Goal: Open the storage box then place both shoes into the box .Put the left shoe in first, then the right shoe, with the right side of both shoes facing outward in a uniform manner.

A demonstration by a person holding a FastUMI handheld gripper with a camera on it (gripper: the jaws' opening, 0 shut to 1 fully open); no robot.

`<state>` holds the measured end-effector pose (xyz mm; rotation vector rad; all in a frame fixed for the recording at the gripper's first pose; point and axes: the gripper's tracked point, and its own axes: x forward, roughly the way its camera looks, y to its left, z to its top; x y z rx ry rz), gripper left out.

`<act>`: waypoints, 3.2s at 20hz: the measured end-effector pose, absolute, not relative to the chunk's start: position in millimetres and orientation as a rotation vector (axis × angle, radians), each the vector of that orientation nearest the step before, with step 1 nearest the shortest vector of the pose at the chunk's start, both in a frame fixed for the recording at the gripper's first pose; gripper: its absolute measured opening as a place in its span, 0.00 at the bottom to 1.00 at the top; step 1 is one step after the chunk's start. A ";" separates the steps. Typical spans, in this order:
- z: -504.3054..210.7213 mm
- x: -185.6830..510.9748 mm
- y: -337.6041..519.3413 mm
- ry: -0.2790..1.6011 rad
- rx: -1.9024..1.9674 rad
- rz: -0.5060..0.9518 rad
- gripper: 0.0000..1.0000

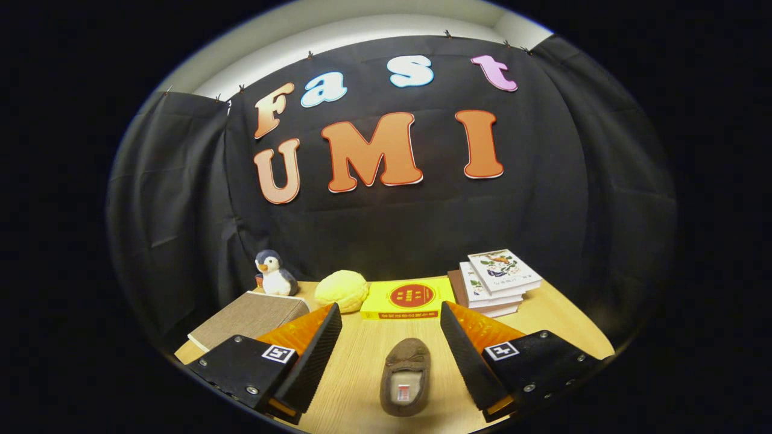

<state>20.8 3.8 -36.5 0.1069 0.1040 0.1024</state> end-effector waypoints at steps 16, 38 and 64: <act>-140.2 10.7 147.4 0.648 0.811 0.737 0.98; -154.5 23.1 203.3 0.795 1.002 1.045 0.90; -7.9 12.8 259.5 0.506 0.880 0.917 0.03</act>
